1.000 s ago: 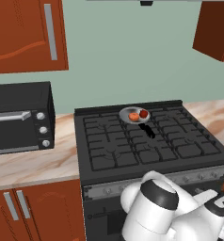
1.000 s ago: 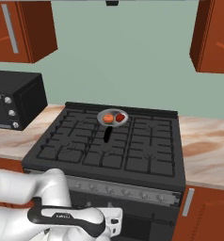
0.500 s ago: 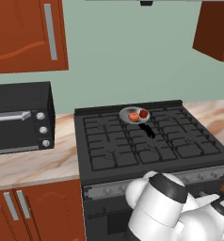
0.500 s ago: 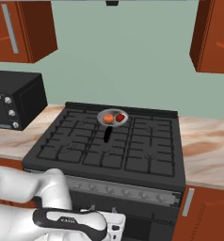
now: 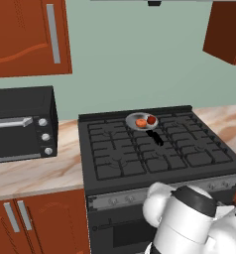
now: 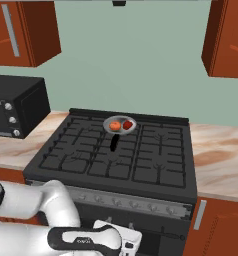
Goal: Put the bell pepper and squash in the pan. Then turn on the rear center burner and set the heat to medium.
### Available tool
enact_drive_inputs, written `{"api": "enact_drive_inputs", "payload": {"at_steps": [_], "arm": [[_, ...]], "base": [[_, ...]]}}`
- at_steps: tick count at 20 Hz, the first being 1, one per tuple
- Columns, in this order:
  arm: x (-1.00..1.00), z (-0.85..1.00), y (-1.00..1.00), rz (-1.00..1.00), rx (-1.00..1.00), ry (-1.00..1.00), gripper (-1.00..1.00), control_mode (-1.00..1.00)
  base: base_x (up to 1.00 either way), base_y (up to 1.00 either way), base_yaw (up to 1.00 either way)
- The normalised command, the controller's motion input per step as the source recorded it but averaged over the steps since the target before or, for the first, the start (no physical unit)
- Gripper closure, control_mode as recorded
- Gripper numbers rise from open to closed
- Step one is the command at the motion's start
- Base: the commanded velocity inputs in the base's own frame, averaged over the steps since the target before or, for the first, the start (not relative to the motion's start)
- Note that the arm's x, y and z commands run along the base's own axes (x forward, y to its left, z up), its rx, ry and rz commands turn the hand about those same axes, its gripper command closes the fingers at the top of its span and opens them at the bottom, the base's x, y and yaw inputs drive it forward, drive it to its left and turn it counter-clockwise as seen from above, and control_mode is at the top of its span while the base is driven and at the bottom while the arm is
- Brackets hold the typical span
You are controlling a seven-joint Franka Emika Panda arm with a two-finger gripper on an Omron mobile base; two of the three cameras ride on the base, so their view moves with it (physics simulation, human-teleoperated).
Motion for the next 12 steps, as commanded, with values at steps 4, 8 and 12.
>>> {"api": "enact_drive_inputs", "payload": {"at_steps": [4,8,12], "arm": [[0.66,-0.02,0.0,0.0,0.0,-0.03,-1.0,-1.0],[0.36,-0.11,0.0,0.02,0.0,-0.03,-1.0,-1.0],[0.37,-0.42,-0.12,0.0,0.0,0.0,-1.0,-1.0]], "base": [[0.0,0.0,0.0],[0.0,0.0,0.0],[0.0,0.0,0.0]]}}
